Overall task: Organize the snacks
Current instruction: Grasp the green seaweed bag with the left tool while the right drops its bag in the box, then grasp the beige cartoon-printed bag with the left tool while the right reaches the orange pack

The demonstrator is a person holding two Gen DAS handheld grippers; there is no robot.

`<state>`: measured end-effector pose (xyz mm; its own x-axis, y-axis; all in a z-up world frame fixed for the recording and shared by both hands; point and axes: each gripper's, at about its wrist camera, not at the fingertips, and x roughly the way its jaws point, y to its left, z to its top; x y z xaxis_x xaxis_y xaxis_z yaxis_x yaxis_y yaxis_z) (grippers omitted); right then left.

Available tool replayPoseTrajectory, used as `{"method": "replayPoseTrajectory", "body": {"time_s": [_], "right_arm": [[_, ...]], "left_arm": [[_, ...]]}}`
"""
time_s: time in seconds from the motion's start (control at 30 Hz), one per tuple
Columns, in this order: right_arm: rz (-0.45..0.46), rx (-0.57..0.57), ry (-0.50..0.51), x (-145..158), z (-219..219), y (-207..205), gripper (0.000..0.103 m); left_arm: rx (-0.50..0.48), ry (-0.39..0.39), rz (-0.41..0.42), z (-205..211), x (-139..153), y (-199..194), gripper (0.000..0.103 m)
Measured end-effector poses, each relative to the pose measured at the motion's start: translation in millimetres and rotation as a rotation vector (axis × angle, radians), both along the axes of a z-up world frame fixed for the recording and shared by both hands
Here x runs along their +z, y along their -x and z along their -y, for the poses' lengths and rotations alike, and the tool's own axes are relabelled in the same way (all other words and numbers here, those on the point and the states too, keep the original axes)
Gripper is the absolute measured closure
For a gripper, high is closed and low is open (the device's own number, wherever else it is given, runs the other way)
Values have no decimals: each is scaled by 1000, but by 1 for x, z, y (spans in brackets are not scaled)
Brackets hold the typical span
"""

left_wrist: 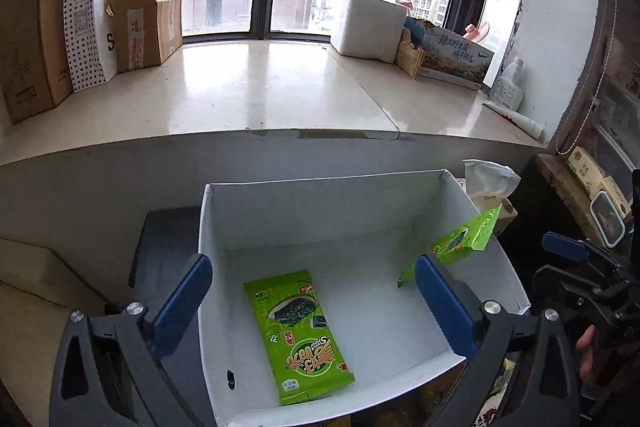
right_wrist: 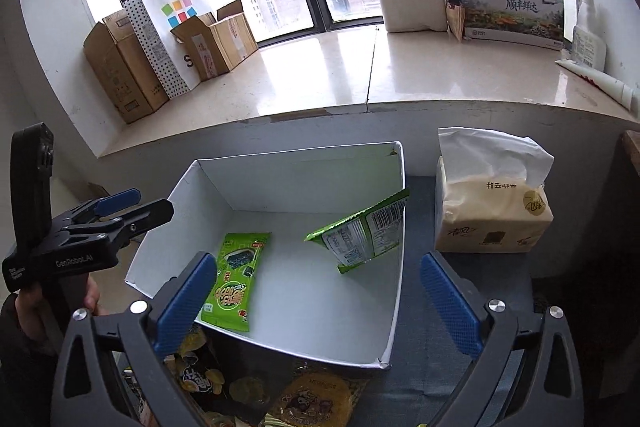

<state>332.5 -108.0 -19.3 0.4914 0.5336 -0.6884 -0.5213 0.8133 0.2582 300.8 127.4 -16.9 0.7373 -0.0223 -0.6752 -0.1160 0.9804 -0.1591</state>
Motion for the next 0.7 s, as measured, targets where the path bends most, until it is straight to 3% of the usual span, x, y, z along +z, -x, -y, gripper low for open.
{"method": "replayPoseTrajectory", "body": {"time_s": [0.17,0.27,0.4,0.57,0.7], "right_arm": [[59,17,-76,27,12,25,0],[140,36,-97,48,19,49,0],[185,83,-133,63,33,85,0],[177,81,-143,56,60,128,0],[126,93,-173,31,77,164,0]], "left_arm": [[-25,14,5,8,18,27,0],[-31,-51,45,18,32,57,0],[-45,-49,96,23,46,104,0],[-33,-11,137,25,43,170,0],[3,0,107,28,16,212,0]]}}
